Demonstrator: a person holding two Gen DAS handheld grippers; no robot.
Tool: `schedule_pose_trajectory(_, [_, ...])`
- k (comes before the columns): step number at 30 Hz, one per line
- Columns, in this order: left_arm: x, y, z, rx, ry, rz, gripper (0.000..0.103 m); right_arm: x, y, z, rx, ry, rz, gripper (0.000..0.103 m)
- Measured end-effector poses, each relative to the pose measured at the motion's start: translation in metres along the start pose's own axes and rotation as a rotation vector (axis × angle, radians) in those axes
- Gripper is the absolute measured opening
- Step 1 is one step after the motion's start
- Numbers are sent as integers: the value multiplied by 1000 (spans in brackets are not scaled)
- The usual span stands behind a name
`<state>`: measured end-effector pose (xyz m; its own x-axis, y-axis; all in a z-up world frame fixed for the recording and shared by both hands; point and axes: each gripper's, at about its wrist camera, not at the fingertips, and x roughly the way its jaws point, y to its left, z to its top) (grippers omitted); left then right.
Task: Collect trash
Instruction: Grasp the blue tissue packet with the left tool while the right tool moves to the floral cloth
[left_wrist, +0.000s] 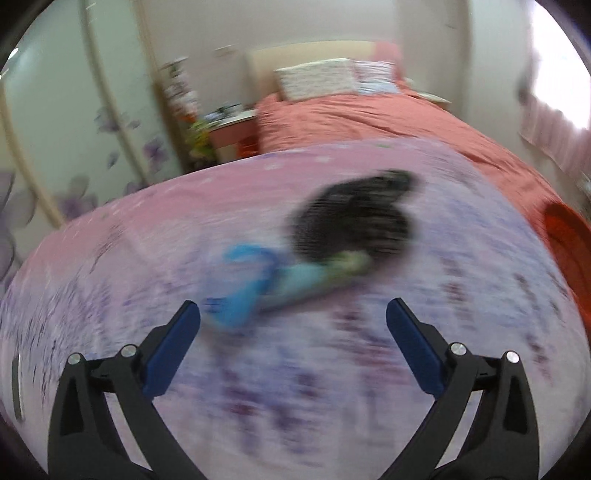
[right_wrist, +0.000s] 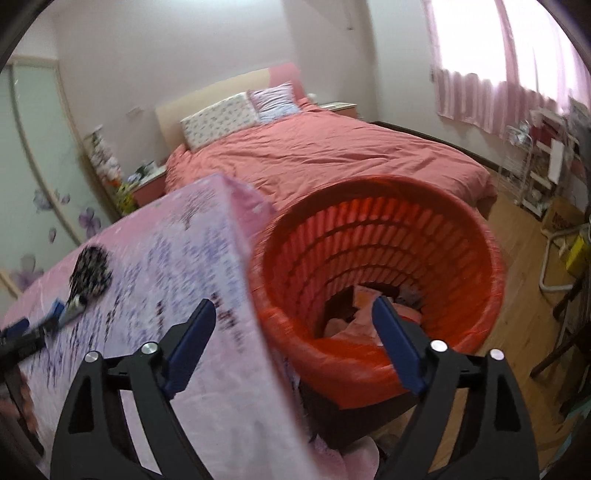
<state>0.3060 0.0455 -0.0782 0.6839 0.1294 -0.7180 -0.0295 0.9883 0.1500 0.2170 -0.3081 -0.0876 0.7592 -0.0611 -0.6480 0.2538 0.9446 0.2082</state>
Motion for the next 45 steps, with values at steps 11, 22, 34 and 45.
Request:
schedule_pose_trajectory(11, [46,42,13,-37,66,-101,70,10,51,-15,-95,59,45,86])
schedule_pose_trajectory(22, [46,55,9,-52,59,-104,53,14,76,-25,-130,83,60,86])
schedule_pose_trajectory(34, [27,106,-28,-80,71,54,56,16,111,-37,-192,111,110,86])
schedule_pose_trajectory(45, [28,112,-27,-105,87,33,57,31,155,-37,-242,138,160,80])
